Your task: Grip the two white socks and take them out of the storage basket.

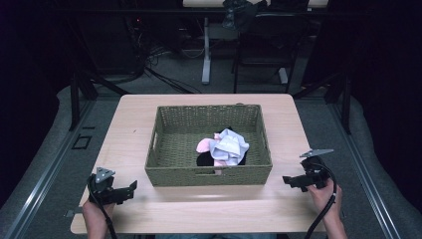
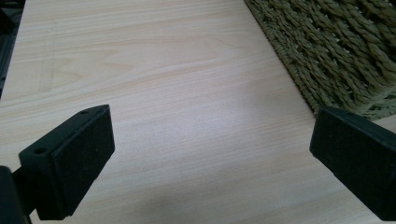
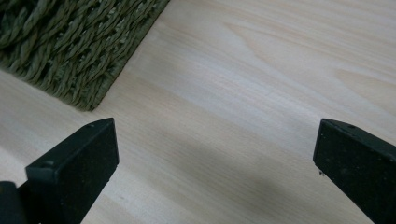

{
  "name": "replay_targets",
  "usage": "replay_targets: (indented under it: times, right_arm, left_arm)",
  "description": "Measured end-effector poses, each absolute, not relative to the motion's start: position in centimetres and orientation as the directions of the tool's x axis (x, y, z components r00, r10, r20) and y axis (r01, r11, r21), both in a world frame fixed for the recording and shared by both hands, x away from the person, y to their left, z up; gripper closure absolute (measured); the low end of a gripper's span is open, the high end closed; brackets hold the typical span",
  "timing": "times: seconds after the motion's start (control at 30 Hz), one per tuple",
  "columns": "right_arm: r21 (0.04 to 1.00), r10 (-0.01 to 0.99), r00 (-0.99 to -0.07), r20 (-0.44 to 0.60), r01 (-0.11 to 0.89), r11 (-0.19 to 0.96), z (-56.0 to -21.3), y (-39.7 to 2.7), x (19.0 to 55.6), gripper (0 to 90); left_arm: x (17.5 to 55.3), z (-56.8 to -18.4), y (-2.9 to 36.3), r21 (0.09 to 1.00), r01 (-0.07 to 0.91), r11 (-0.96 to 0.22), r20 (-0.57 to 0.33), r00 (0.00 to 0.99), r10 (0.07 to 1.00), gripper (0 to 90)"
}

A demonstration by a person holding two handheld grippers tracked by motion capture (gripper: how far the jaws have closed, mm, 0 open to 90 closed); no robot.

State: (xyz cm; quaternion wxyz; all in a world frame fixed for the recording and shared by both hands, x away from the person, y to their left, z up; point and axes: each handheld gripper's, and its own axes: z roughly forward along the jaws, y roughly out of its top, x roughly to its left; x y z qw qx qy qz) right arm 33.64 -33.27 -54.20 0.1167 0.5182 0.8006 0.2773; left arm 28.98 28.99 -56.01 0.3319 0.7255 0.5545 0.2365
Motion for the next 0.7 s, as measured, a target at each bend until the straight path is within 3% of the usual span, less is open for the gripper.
replay_targets:
  times: [0.7]
  right_arm:
    - [0.554,0.889,-0.441,0.126,0.774,0.305,-53.2,-33.4,35.0,0.0]
  left_arm:
    - [29.0,-56.2,28.8,0.737,0.652,-0.181,-0.014,0.282,0.959,0.0]
